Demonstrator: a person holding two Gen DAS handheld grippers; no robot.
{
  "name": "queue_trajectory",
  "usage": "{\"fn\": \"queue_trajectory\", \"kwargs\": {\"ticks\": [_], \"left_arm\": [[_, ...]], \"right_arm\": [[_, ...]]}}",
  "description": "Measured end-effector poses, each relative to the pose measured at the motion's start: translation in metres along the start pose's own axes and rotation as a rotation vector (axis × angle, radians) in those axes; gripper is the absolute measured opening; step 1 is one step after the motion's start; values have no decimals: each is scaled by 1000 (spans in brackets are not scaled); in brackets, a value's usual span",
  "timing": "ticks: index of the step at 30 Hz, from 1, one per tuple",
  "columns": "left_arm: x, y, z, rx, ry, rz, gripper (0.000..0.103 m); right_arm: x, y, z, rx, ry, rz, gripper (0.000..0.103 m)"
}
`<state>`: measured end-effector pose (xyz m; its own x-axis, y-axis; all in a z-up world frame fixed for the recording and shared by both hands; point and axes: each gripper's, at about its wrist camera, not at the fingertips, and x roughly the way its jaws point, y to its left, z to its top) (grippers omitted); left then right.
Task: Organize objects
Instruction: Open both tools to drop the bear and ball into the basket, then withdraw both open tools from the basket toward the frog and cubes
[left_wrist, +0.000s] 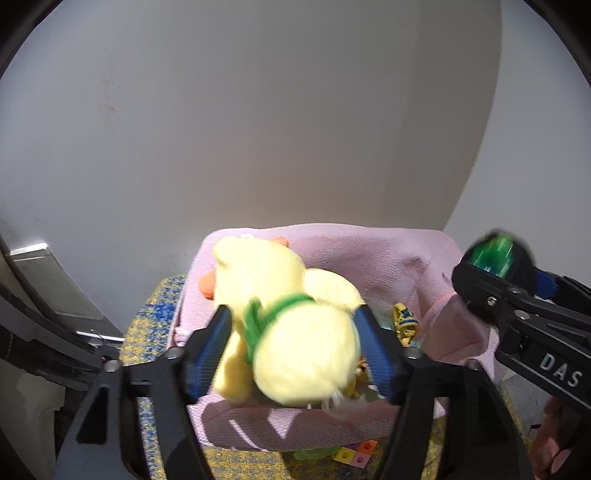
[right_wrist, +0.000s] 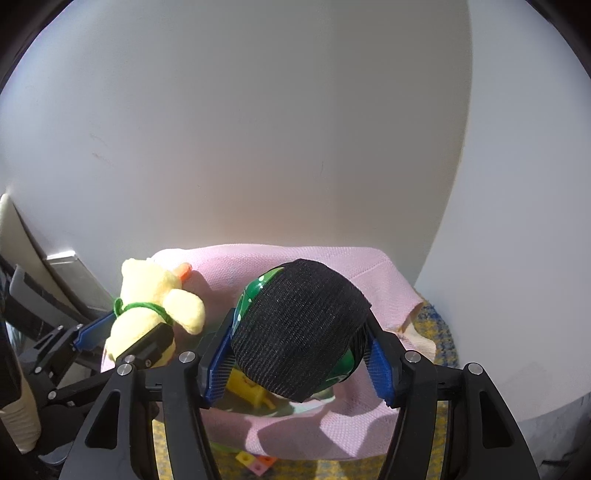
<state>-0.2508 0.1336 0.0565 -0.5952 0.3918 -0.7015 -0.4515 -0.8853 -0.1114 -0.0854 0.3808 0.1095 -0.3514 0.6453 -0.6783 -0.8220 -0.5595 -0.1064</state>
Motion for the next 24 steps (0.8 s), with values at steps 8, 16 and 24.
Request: {"fn": "queue_trajectory", "kwargs": {"ticks": [8, 16, 24], "left_arm": [[-21, 9, -2, -37, -1, 3, 91], [-49, 21, -12, -43, -28, 22, 96], [-84, 27, -30, -40, -66, 52, 103]], "right_arm": [[-21, 1, -1, 11, -56, -21, 91], [-46, -4, -9, 4, -78, -19, 91], [-71, 3, -28, -2, -79, -24, 91]]}}
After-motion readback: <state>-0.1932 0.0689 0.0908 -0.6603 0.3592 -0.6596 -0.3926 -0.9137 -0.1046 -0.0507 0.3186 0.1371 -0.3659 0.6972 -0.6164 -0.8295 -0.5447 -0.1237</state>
